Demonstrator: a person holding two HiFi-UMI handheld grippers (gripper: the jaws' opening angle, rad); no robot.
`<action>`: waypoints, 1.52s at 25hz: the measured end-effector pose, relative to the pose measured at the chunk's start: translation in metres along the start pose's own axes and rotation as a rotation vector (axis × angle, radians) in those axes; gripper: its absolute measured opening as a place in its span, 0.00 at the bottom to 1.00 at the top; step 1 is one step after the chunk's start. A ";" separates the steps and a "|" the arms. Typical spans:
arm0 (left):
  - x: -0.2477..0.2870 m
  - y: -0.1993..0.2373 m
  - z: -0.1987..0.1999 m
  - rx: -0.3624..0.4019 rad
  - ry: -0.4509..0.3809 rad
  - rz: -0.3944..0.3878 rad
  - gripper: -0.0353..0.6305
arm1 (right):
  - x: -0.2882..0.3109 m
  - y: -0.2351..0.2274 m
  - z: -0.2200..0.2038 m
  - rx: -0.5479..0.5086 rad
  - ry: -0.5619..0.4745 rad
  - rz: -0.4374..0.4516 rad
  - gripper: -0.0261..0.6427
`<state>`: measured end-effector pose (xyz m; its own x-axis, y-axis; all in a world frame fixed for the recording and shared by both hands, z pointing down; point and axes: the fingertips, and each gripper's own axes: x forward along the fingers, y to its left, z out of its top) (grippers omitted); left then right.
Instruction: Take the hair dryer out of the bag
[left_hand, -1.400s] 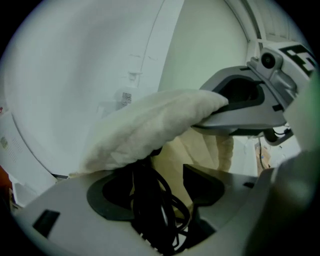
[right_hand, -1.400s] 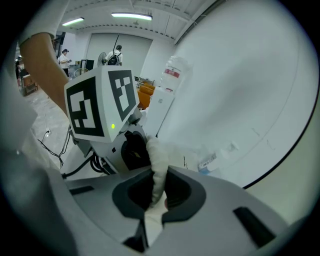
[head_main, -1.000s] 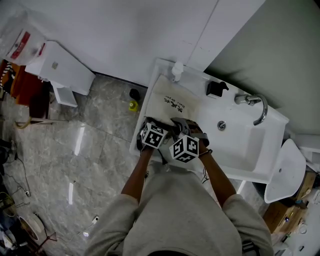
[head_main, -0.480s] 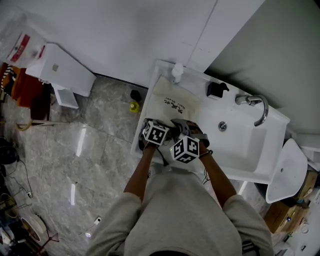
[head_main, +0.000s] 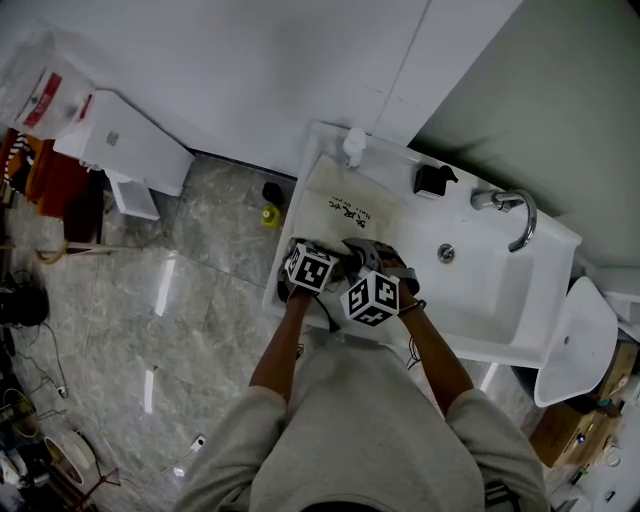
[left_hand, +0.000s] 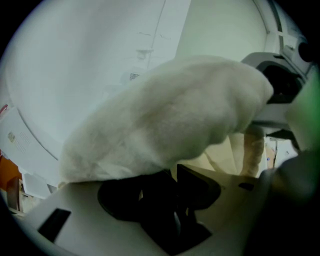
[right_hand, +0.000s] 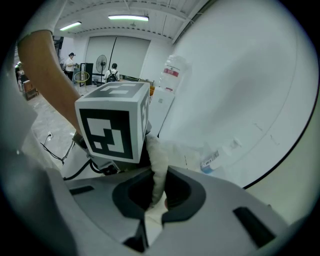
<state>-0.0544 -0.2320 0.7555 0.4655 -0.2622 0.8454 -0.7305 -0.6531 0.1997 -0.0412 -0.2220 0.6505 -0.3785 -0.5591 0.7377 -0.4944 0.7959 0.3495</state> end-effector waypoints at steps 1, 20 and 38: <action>0.000 0.000 0.000 0.001 -0.002 -0.010 0.38 | 0.001 0.000 0.000 0.000 0.000 0.000 0.06; -0.024 -0.022 -0.032 0.043 0.006 -0.093 0.36 | 0.008 -0.002 -0.004 0.016 0.005 -0.002 0.06; -0.068 -0.040 -0.061 0.056 -0.031 -0.113 0.34 | 0.007 -0.009 -0.003 0.032 -0.002 -0.021 0.06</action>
<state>-0.0875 -0.1451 0.7202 0.5586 -0.2059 0.8035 -0.6439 -0.7183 0.2636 -0.0372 -0.2323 0.6542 -0.3693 -0.5757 0.7295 -0.5265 0.7765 0.3462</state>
